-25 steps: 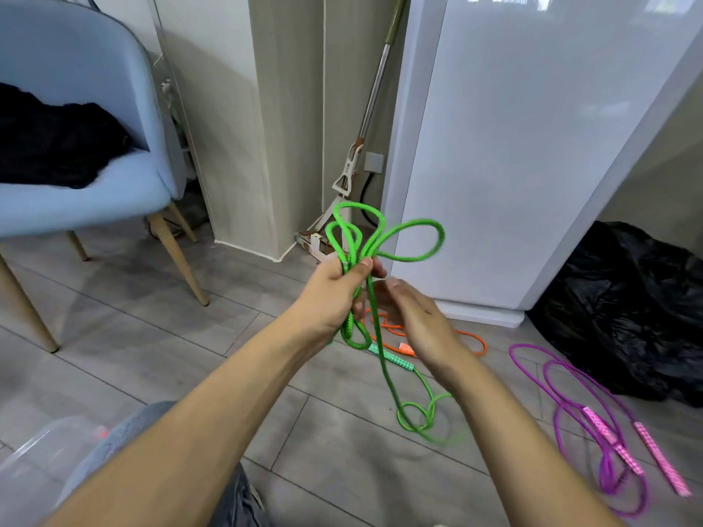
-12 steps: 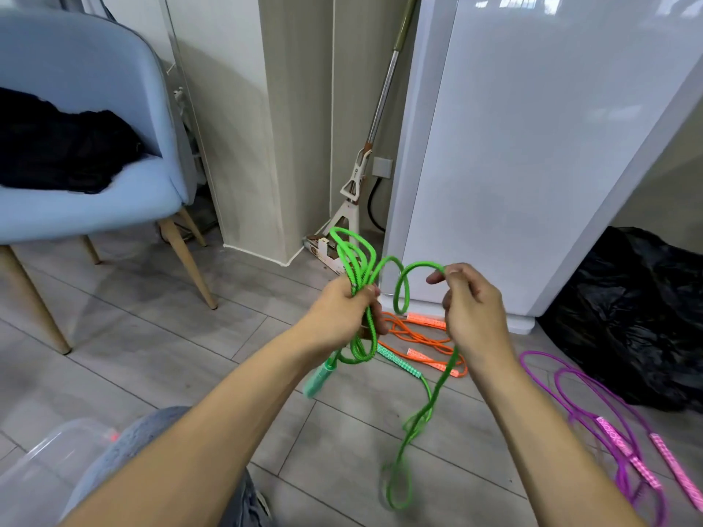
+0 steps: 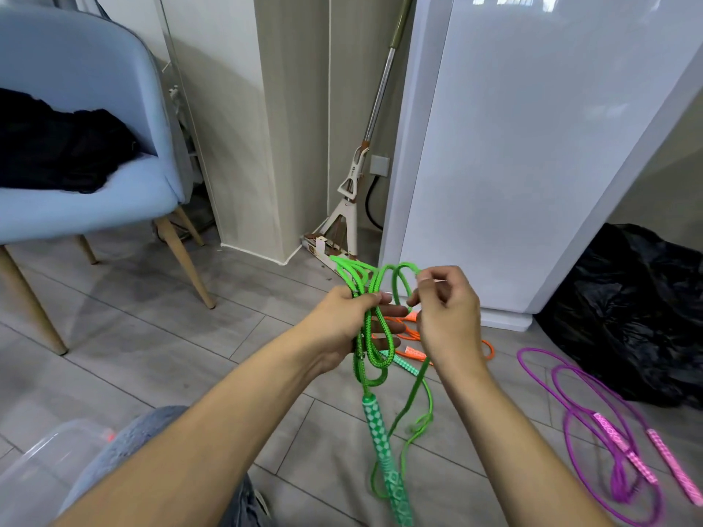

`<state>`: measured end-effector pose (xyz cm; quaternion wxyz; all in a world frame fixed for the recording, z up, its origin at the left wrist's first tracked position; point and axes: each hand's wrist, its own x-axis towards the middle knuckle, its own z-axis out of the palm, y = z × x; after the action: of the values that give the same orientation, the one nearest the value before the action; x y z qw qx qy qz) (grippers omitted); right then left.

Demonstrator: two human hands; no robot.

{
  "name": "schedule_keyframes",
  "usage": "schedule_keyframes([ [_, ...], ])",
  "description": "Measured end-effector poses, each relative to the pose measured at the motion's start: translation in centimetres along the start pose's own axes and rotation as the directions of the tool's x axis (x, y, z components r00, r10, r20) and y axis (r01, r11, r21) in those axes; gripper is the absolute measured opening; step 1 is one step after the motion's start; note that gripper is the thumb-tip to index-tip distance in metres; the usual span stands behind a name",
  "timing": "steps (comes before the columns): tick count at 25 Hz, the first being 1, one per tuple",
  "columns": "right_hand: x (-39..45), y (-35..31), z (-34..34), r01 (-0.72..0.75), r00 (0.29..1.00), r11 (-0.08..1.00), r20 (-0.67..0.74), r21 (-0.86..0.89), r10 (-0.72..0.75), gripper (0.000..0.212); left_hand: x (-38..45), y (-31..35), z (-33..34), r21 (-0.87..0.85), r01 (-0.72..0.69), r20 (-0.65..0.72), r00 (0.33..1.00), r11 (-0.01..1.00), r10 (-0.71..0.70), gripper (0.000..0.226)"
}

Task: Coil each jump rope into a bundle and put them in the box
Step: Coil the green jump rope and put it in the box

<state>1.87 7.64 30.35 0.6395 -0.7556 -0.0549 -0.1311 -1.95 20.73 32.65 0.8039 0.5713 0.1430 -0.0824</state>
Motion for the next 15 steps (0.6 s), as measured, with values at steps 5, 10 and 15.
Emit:
schedule_keyframes([
  [5, -1.7, -0.1, 1.0, 0.137, 0.978, 0.985, 0.172, -0.108, -0.117, 0.009, 0.3, 0.3, -0.6, -0.099, 0.005, 0.027, 1.0, 0.995, -0.002, 0.03],
  [10, -2.3, 0.0, 1.1, 0.296, 0.933, 0.926, 0.277, -0.236, -0.228, 0.007, 0.3, 0.0, -0.3, -0.119, -0.054, -0.025, 0.998, 0.991, 0.052, 0.024],
  [15, -1.3, -0.5, -0.8, 0.294, 0.862, 0.879, 0.502, -0.375, -0.074, 0.01, 2.2, 2.2, -3.1, -0.317, -0.253, -0.21, 0.958, 0.914, 0.193, 0.027],
])
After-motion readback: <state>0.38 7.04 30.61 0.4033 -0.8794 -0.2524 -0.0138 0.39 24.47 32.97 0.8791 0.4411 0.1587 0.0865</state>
